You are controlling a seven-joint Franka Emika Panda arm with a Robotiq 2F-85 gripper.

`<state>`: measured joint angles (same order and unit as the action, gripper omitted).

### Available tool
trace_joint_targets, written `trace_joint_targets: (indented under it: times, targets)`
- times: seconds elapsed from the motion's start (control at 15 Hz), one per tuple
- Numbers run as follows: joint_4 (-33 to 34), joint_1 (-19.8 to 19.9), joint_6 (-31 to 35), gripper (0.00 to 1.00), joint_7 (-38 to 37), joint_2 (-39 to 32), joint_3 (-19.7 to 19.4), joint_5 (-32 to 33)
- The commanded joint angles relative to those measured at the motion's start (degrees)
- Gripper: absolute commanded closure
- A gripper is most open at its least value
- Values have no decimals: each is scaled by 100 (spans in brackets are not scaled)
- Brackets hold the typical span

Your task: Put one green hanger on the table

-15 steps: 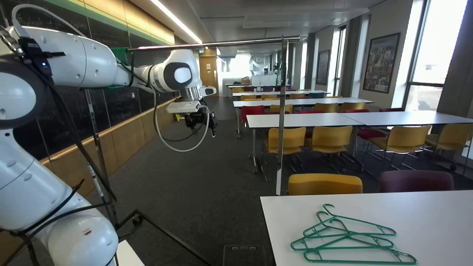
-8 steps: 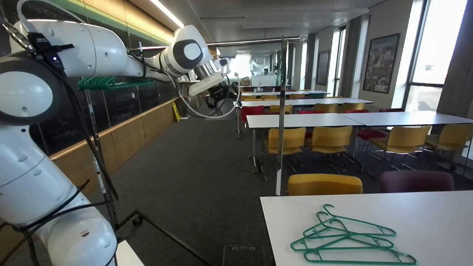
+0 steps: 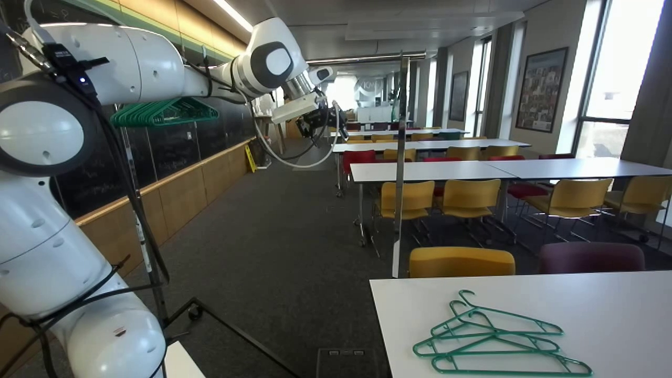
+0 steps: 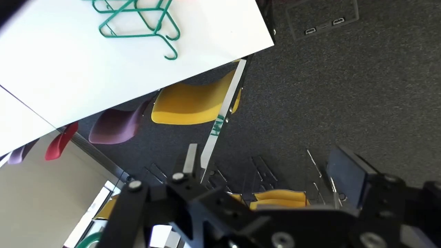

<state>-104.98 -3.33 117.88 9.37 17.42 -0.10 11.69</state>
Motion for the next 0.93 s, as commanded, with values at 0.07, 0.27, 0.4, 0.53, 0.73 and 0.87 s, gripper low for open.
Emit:
trace_joint_targets:
  times: [0.07, 0.27, 0.4, 0.53, 0.73, 0.87]
  targets:
    - [-51, 70, 218, 0, 31, 28, 88, 98]
    - [111, 115, 918, 0, -210, -107, 56, 80]
    - [185, 277, 1649, 0, -366, -236, 49, 358]
    - [256, 493, 2246, 0, -672, -387, 25, 589]
    - [413, 889, 2769, 0, -1399, -670, -3, 947]
    - [548, 1024, 2881, 0, -1685, -855, -57, 996]
